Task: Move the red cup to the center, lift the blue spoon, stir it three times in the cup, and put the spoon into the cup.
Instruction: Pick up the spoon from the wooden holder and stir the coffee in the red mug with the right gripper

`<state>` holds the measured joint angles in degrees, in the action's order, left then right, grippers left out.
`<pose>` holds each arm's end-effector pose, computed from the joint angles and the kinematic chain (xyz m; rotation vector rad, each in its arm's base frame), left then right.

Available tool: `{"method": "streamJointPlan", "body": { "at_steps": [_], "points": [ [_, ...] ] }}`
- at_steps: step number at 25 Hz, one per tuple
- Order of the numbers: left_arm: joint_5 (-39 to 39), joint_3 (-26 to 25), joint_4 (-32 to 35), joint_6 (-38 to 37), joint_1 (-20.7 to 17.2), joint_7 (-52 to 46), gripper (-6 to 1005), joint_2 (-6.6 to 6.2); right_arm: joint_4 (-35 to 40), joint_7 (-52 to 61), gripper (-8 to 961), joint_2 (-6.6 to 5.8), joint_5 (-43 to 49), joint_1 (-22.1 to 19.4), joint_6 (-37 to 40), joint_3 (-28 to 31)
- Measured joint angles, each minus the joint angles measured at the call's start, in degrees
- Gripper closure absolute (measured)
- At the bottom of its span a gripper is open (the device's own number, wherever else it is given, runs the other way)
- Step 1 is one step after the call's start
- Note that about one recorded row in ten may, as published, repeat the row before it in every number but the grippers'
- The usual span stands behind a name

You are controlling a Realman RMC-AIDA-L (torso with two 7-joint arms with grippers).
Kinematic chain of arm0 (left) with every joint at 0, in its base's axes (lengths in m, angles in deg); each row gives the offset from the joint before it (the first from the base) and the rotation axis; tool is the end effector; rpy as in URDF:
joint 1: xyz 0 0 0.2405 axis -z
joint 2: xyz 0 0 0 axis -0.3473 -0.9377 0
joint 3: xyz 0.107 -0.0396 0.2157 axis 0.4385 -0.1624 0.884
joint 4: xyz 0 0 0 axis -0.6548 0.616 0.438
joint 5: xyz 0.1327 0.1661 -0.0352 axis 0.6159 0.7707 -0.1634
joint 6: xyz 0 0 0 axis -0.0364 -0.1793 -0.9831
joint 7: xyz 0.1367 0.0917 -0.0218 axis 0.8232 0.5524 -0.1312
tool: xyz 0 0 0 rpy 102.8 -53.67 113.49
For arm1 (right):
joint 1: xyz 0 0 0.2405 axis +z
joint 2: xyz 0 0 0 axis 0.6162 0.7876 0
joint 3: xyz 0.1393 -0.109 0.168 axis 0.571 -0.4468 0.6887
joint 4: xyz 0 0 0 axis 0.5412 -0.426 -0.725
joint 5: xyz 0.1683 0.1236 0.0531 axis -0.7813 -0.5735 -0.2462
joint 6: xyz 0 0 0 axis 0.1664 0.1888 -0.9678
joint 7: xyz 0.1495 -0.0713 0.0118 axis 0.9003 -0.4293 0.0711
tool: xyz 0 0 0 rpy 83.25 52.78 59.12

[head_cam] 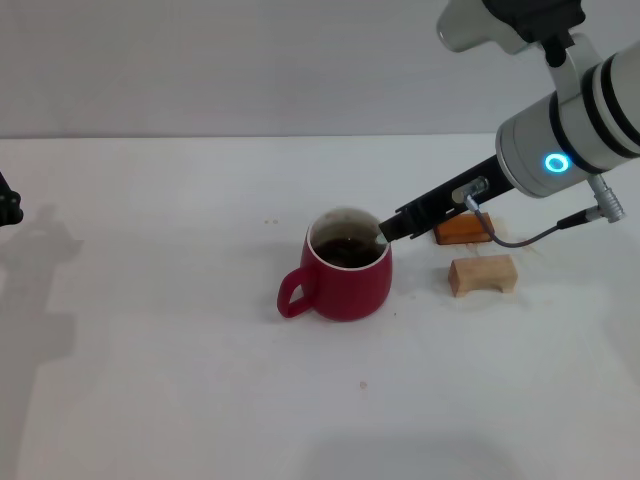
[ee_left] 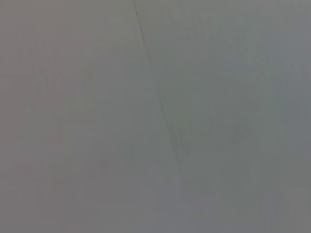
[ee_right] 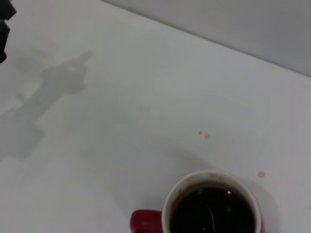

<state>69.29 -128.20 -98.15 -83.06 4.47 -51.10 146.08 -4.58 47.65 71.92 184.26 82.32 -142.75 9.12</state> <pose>-0.3500 0.3548 0.0274 -1.4321 -0.3760 -0.3985 0.1003 0.3911 -0.0304 -2.5797 1.0296 -0.1678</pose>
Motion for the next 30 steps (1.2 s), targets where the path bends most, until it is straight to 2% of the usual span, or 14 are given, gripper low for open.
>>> {"method": "streamJointPlan", "body": {
  "at_steps": [5,12,20,30],
  "points": [
    [0.0,0.0,0.0,0.0,-0.1,0.0,995,0.0,0.0,0.0,819,0.11,-0.1,0.2,-1.0,-0.4],
    [0.1,0.0,0.0,0.0,0.1,-0.2,995,0.0,0.8,0.0,819,0.15,-0.1,1.2,1.8,-1.7],
    [0.1,0.0,0.0,0.0,0.6,-0.2,994,-0.09,4.0,0.0,819,-0.26,4.0,2.8,3.3,-0.7],
    [0.1,0.0,0.1,0.0,0.6,-0.2,995,-0.18,3.6,0.0,819,-0.42,3.0,3.2,-0.6,-0.7]
  ]
}}
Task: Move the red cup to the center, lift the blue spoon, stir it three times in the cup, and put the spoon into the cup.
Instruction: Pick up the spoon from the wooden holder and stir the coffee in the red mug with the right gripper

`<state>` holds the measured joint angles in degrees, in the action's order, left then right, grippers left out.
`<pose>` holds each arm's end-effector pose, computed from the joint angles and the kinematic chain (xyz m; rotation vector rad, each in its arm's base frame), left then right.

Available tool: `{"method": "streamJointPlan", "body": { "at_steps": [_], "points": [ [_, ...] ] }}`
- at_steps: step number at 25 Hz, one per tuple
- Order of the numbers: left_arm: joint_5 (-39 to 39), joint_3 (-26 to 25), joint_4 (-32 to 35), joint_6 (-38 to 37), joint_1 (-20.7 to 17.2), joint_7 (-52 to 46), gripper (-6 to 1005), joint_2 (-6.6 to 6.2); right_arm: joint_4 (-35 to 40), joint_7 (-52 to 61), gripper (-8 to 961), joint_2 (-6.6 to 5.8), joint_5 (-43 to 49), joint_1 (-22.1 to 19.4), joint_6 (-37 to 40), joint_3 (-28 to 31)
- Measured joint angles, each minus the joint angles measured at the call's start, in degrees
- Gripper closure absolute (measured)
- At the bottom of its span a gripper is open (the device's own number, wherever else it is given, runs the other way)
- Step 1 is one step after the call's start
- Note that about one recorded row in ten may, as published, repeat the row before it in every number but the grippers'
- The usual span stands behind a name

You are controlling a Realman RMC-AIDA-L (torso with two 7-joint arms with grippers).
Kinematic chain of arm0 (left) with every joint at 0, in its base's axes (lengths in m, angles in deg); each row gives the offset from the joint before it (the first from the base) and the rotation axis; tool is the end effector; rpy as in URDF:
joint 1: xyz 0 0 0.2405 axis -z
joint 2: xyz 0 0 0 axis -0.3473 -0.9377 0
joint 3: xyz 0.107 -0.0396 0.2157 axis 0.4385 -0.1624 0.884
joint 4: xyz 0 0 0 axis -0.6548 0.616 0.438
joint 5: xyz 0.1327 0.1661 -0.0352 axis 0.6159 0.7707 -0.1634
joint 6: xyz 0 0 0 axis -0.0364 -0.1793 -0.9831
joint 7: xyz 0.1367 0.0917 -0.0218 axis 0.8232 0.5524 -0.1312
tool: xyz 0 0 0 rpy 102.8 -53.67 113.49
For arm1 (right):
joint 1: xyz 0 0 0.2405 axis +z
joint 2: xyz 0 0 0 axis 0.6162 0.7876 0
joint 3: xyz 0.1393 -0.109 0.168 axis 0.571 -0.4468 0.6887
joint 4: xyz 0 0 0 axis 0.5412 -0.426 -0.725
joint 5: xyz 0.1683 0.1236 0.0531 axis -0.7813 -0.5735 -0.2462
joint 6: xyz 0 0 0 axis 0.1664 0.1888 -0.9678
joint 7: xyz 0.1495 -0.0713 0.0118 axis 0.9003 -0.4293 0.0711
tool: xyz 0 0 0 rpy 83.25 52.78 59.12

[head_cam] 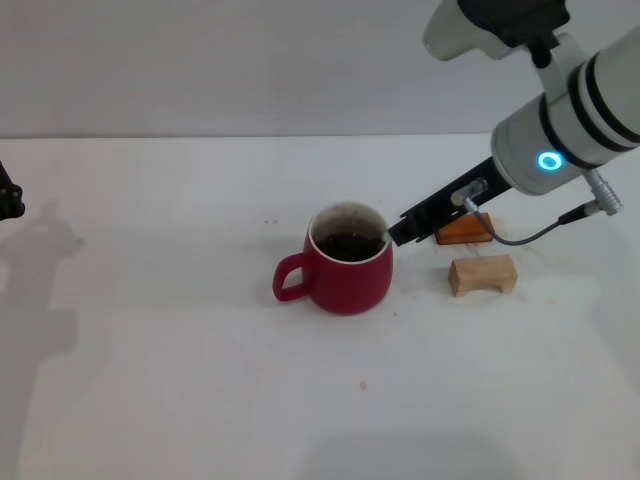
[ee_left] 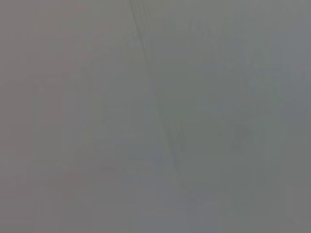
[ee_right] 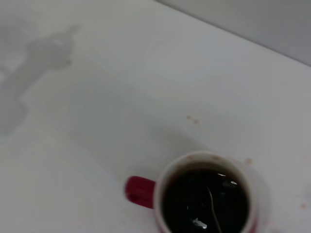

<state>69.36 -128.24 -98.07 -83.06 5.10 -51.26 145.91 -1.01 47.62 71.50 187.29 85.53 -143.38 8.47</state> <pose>-0.3469 0.3588 0.0288 -1.4340 -0.3674 -0.4063 0.1028 0.3972 -0.0340 -2.5666 0.9976 -0.2748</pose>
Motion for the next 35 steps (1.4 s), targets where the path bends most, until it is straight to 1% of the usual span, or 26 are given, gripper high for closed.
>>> {"method": "streamJointPlan", "body": {
  "at_steps": [5,8,13,18,27,31,35],
  "points": [
    [-0.1,-0.4,0.1,0.0,0.0,0.0,995,-0.06,0.0,-0.1,819,0.2,-2.4,1.0,-0.4,-0.2],
    [-0.1,-0.4,0.1,0.1,0.0,0.0,994,-0.08,0.5,-0.1,820,0.3,-3.4,1.8,0.8,-0.3],
    [-0.1,-0.5,0.1,0.1,0.3,-0.1,995,-0.09,1.0,-0.1,821,0.33,-2.5,2.2,3.4,-0.1],
    [0.0,-0.5,0.1,0.1,0.6,-0.2,997,-0.09,1.4,-0.2,822,0.2,-0.5,2.2,3.8,0.3],
    [0.0,-0.5,0.7,0.2,0.8,-0.5,998,-0.09,1.1,-0.2,822,0.0,1.1,2.1,0.3,0.0],
    [-0.1,-0.5,0.7,0.2,0.8,-0.5,998,-0.08,0.6,-0.4,822,0.12,0.0,2.3,-1.4,-0.3],
    [-0.1,-0.5,0.8,0.2,0.8,-0.5,998,-0.09,0.6,-0.9,823,0.21,-1.9,2.7,-1.4,-0.6]
  ]
}}
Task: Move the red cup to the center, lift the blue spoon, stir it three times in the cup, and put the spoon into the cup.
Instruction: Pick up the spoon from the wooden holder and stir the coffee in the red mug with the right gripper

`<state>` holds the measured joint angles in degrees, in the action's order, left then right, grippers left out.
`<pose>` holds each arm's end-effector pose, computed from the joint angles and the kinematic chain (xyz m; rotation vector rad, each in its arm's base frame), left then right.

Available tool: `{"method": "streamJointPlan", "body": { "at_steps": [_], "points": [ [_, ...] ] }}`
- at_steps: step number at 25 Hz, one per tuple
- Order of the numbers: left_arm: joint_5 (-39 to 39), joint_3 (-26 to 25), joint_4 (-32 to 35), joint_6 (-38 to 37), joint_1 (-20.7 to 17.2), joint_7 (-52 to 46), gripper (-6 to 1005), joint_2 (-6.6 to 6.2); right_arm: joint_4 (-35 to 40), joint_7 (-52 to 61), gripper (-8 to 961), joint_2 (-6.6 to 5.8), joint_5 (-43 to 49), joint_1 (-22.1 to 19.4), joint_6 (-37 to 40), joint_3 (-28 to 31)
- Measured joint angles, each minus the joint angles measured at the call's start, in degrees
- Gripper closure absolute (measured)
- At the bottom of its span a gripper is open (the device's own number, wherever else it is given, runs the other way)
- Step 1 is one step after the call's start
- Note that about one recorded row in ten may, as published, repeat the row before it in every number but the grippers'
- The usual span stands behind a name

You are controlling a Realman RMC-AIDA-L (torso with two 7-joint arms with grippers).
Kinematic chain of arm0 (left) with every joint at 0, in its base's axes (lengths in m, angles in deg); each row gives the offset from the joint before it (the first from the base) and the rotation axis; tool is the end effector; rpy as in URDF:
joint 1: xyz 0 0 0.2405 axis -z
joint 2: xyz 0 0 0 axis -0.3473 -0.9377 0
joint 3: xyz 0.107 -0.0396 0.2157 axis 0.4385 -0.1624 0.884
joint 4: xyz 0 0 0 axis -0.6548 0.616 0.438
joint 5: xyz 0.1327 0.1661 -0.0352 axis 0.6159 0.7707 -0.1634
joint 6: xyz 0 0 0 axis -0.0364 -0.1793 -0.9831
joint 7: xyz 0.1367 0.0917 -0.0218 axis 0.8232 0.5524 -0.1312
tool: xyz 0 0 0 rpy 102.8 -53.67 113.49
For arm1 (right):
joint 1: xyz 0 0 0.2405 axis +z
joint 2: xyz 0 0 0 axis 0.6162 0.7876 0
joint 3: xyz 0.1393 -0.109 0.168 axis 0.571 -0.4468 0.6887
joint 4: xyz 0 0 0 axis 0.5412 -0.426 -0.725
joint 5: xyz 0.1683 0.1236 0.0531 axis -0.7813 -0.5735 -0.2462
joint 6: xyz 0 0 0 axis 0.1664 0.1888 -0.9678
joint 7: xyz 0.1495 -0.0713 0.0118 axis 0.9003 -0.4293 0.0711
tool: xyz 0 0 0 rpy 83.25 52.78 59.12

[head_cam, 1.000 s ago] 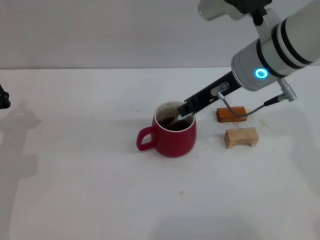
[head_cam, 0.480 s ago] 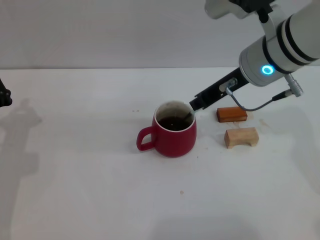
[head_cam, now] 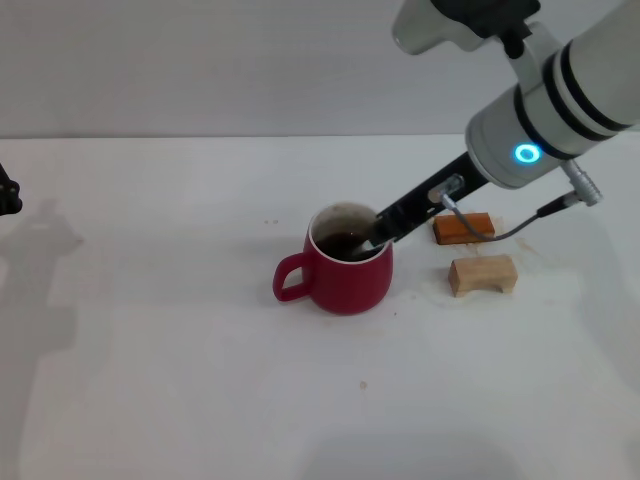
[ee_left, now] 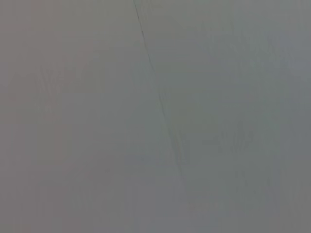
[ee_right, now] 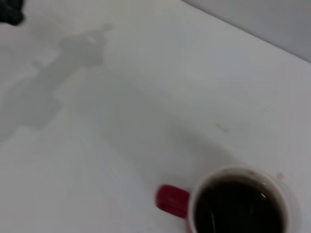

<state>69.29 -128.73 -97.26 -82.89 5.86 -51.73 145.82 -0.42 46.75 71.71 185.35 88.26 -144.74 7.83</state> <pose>-0.3474 0.3617 0.0315 -1.4285 -0.3703 -0.4054 0.0833 0.3935 -0.0407 -2.6369 0.9434 -0.2817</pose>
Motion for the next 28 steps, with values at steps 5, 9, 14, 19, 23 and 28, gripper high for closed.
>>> {"method": "streamJointPlan", "body": {
  "at_steps": [5,9,14,19,23,28],
  "points": [
    [0.0,0.0,0.0,0.0,0.1,0.0,998,0.0,0.4,-0.3,823,0.11,-0.6,0.8,2.0,-0.1],
    [0.0,0.0,0.0,0.0,0.3,0.0,998,0.0,0.7,-0.3,823,0.11,0.6,0.9,3.8,0.1],
    [0.0,0.0,0.0,0.0,0.4,0.0,998,0.0,0.9,-0.3,823,-0.17,3.7,1.0,4.2,0.9],
    [0.0,0.0,0.0,0.4,0.5,0.0,998,0.0,0.7,-0.3,824,-0.36,4.2,0.6,1.8,1.1],
    [0.0,0.0,0.0,0.5,0.6,-0.1,998,0.0,0.6,-0.3,824,-0.23,1.6,0.8,-0.3,0.8],
    [0.0,-0.1,0.0,0.5,0.8,-0.1,998,0.0,0.3,-0.3,825,-0.12,-1.0,1.1,-0.8,0.6]
  ]
}}
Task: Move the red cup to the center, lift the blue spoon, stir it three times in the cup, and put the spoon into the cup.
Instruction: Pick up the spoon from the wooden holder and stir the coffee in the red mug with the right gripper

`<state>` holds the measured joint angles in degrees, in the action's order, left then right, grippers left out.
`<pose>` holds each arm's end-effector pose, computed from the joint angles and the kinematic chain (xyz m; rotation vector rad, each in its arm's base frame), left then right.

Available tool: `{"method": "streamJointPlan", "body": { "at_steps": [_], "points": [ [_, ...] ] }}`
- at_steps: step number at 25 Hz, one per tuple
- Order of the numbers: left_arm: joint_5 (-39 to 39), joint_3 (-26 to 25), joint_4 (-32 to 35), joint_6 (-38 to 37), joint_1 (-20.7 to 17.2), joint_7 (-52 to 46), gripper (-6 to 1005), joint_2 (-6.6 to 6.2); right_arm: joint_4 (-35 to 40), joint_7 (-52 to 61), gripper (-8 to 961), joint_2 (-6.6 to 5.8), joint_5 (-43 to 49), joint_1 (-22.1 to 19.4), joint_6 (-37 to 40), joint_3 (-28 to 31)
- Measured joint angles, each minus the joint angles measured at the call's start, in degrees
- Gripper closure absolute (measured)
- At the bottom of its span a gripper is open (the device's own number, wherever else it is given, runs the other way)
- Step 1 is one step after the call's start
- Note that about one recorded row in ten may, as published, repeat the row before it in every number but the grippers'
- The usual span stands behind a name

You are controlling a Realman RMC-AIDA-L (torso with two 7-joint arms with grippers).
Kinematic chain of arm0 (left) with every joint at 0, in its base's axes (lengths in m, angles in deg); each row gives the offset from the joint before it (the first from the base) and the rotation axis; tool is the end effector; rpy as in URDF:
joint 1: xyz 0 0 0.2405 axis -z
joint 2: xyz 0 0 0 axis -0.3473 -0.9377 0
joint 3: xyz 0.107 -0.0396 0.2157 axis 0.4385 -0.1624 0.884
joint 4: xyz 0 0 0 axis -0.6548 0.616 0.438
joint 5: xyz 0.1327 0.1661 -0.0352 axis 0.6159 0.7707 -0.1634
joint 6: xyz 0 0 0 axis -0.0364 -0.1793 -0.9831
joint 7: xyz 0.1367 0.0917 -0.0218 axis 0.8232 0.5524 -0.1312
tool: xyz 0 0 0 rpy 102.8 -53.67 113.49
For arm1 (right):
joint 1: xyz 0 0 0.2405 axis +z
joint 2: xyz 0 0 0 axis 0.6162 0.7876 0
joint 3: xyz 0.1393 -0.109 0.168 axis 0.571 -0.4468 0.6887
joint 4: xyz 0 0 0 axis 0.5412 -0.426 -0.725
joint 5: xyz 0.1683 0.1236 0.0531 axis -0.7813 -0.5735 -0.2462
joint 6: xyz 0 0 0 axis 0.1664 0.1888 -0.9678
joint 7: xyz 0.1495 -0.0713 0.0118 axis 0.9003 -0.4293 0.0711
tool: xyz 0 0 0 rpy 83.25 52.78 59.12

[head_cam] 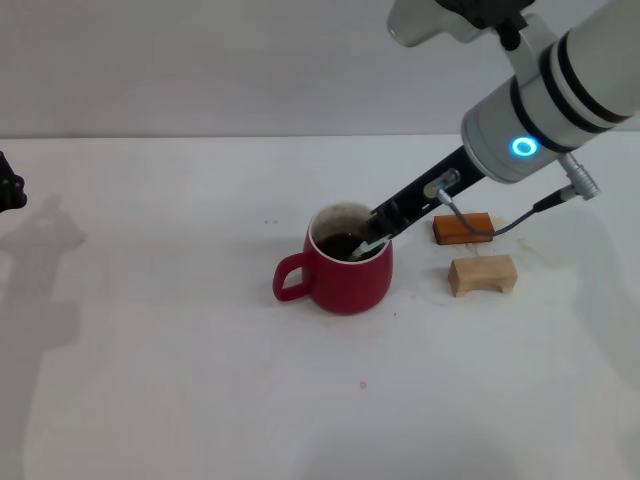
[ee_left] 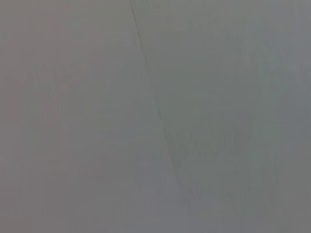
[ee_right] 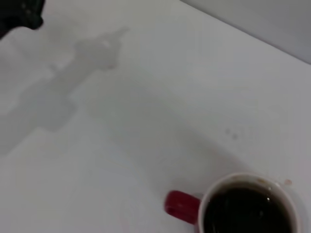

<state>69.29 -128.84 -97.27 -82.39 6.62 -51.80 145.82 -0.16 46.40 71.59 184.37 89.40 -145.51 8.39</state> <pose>-0.3438 0.3664 0.0309 -1.4333 -0.3694 -0.4117 0.0757 0.3934 -0.0400 -2.6598 0.9333 -0.2726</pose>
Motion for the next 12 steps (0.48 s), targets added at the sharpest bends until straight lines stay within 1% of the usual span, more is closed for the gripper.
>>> {"method": "streamJointPlan", "body": {
  "at_steps": [7,12],
  "points": [
    [0.0,-0.1,0.0,0.0,0.1,0.0,998,0.0,1.2,-0.1,826,0.09,1.4,0.8,4.2,0.0],
    [0.0,-0.3,0.0,0.0,0.1,0.0,998,0.0,1.9,-0.2,826,-0.11,4.1,0.9,4.8,0.4]
  ]
}}
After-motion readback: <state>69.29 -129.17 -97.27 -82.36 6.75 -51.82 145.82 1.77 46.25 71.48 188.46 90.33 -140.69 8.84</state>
